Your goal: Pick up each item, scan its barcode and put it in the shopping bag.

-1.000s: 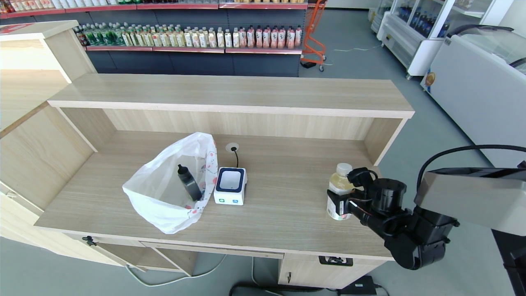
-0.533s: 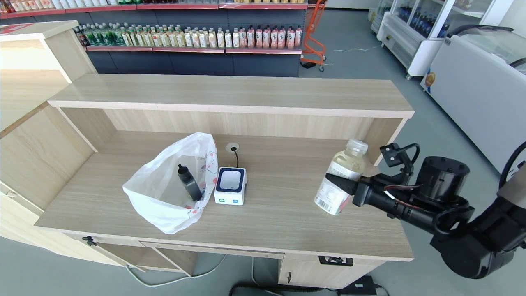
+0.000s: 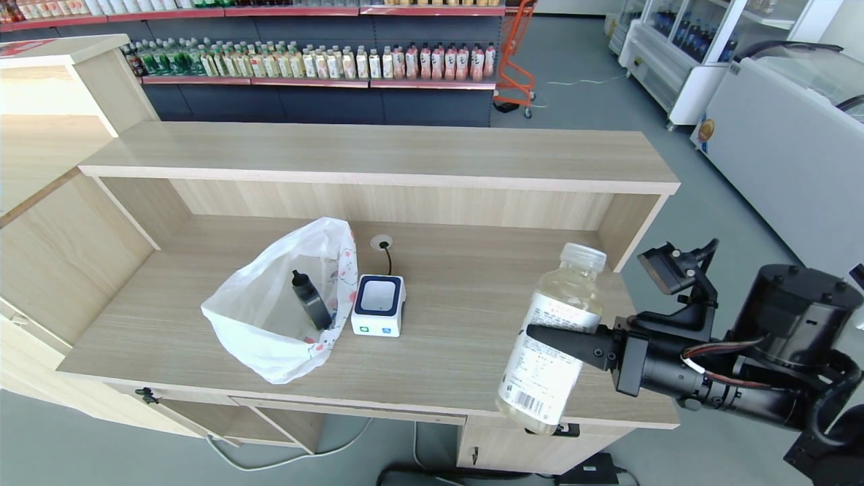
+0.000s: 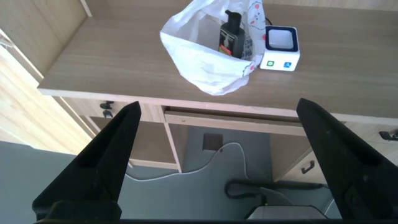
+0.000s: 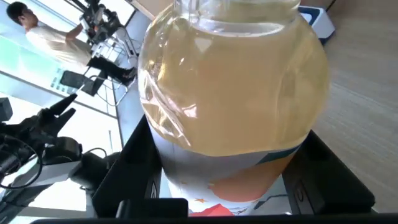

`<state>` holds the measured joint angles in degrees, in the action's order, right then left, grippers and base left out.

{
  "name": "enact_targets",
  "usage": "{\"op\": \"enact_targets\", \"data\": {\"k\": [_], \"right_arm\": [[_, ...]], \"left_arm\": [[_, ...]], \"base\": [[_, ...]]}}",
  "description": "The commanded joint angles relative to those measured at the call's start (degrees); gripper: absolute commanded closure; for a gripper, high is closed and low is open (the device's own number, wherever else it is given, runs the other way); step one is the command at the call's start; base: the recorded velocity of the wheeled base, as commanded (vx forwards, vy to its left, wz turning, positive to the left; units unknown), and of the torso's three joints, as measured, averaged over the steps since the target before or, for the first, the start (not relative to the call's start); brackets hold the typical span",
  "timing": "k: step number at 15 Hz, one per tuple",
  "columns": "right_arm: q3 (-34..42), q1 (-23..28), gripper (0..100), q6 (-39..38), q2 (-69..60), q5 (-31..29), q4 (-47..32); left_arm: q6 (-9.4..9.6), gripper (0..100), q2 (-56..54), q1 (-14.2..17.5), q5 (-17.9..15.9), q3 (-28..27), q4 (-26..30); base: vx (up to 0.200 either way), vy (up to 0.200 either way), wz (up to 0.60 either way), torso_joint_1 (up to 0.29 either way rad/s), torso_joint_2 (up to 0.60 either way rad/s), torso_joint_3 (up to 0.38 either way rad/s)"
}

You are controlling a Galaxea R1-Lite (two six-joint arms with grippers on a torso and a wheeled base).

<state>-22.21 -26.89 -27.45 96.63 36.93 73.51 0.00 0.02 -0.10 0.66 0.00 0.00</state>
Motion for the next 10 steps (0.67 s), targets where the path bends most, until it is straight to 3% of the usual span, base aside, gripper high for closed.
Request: {"op": "enact_targets", "data": {"k": [1,10], "right_arm": [[0.3,-2.8,100,-0.8,-2.5,-0.1,-0.1],[0.6,-4.6,100,-1.5,-0.4,0.3,-0.3]], "left_arm": [[0.0,0,0.0,0.0,0.0,0.0,0.0],[0.0,0,0.0,0.0,0.0,0.0,0.0]], "base": [[0.0,0.0,0.0,0.0,0.0,0.0],[0.0,0.0,0.0,0.0,0.0,0.0]]}}
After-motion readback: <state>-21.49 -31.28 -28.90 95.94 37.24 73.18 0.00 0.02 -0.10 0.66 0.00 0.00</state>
